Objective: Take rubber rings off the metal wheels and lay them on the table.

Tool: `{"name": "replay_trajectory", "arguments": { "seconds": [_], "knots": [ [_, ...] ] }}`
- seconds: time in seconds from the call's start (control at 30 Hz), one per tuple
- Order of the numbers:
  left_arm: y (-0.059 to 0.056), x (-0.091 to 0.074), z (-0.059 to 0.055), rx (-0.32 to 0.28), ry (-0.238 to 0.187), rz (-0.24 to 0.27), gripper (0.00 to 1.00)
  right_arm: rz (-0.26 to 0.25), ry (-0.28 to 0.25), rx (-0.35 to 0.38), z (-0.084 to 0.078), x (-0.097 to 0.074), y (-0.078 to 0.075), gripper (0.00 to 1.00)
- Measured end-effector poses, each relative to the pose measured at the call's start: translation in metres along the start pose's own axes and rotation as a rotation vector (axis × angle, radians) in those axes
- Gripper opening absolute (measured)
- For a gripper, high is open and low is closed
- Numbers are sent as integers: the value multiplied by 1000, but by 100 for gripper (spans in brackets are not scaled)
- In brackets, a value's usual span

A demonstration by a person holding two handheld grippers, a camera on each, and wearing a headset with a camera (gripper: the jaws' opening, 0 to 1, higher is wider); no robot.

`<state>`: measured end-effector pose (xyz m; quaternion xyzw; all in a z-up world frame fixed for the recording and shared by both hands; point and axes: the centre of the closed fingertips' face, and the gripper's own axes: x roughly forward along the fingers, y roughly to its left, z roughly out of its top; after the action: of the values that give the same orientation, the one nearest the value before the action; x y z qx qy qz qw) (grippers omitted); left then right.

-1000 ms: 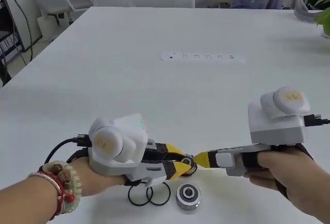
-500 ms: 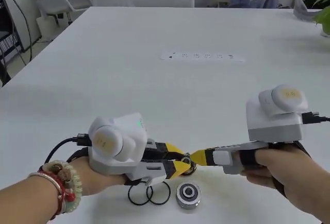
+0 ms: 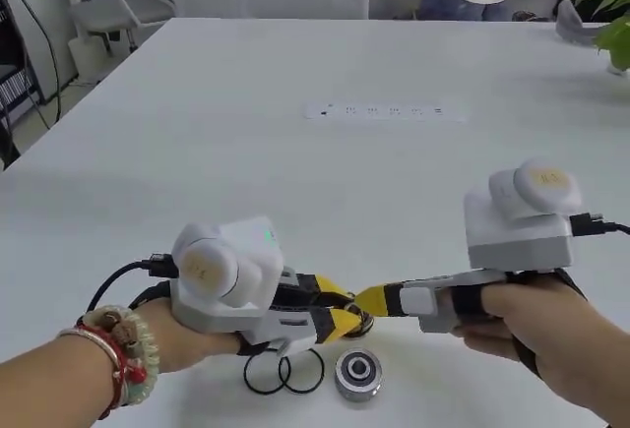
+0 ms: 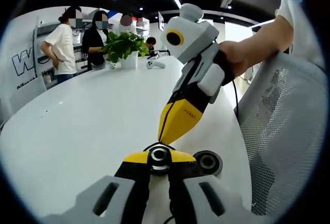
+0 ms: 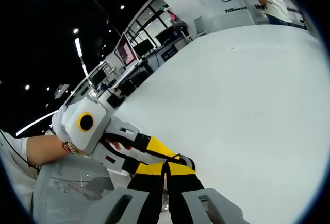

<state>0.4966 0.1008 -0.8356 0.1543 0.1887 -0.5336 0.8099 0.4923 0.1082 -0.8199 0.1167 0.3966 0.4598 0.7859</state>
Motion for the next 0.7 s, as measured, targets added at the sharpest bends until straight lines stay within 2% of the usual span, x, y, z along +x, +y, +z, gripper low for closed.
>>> {"name": "replay_trajectory", "arguments": {
  "seconds": [0.13,0.4,0.7],
  "knots": [
    [0,0,-1,4,5,0,7,4,-7,9,1,0,1,0],
    [1,0,-1,-23,-23,13,7,-16,-13,13,1,-1,-4,0],
    [0,2,0,-33,-14,21,8,-37,-10,18,-2,-2,-9,0]
  ]
}}
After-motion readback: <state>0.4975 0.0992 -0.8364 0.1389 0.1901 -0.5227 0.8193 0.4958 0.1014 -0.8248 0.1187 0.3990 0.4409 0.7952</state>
